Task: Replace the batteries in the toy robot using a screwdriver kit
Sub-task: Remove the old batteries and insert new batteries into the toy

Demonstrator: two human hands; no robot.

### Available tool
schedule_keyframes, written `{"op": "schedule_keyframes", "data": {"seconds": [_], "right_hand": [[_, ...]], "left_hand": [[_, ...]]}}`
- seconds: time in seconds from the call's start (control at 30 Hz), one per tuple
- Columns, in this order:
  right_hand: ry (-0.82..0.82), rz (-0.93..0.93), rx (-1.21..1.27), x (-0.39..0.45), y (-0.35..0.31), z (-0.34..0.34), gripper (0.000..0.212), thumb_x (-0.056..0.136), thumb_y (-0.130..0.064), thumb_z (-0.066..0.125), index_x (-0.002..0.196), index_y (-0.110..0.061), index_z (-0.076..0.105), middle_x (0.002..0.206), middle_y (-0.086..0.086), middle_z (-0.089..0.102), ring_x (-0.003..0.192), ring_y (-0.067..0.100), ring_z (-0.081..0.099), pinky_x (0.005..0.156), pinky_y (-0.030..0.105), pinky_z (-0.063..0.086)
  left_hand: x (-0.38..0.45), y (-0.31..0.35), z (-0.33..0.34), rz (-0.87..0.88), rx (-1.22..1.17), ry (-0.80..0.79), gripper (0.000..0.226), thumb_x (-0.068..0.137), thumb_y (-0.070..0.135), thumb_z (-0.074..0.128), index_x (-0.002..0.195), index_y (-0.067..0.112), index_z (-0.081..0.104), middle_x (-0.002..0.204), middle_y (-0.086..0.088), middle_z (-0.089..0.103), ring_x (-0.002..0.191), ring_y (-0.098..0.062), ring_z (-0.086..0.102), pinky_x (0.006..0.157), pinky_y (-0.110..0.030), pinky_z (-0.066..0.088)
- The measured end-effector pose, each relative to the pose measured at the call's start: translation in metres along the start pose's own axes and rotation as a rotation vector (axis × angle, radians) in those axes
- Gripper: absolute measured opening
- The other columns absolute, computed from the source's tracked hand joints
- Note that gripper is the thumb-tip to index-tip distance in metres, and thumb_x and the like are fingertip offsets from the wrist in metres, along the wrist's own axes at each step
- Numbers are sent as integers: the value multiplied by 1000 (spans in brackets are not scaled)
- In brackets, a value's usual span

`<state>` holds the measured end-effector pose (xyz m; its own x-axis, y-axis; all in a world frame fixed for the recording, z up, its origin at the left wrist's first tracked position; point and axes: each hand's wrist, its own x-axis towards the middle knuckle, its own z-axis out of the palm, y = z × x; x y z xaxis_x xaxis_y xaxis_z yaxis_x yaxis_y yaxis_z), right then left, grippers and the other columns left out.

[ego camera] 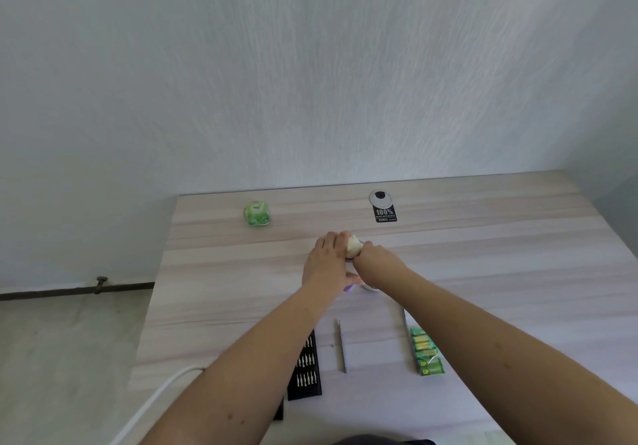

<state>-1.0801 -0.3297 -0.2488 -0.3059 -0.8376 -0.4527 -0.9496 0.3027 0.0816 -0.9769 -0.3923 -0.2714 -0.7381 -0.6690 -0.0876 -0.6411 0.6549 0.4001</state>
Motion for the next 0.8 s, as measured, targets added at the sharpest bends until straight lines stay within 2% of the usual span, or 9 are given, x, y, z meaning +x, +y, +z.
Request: {"op": "schedule_keyframes", "data": {"seconds": [0.2,0.3,0.37,0.47,0.6,0.8], "right_hand": [[1,-2,57,-4,4,-5,44,90,-5,56,132,2,44,121,19,49,106,34,57,79,34,45],[41,11,235,-9,13,-4,54,90,-5,58,137,5,33,119,23,48,97,38,59,71,37,41],[84,6,365,-14,22,1,46,97,-14,47,138,1,33,119,22,51,92,36,57,73,38,42],[188,23,573,-21,32,16,37,103,-26,32,134,-12,44,115,15,62,99,32,57,77,34,41],[317,102,754,-28,34,34,30,100,-34,43,123,-22,57,113,2,62,101,23,58,76,29,39],[414,128,1028,-36,32,34,11,95,-27,56,99,-20,61,93,-2,64,85,18,59,66,27,41]], "left_hand": [[0,0,-1,-4,13,-7,83,67,47,78,134,23,34,129,1,40,120,-20,39,95,-29,40],[0,0,0,-11,5,-1,86,66,49,79,134,23,34,129,2,40,120,-20,38,95,-29,40],[0,0,0,-8,-4,6,86,66,49,80,134,23,35,129,1,40,119,-21,39,95,-30,40],[0,-2,0,2,-25,14,87,65,48,81,134,23,35,128,1,41,118,-21,40,95,-31,40],[-1,-2,1,11,-33,13,87,63,48,82,133,23,36,129,1,42,118,-20,40,94,-32,41],[-1,-2,-1,1,-44,0,88,63,47,83,134,23,36,129,1,41,119,-21,40,93,-33,42]]}}
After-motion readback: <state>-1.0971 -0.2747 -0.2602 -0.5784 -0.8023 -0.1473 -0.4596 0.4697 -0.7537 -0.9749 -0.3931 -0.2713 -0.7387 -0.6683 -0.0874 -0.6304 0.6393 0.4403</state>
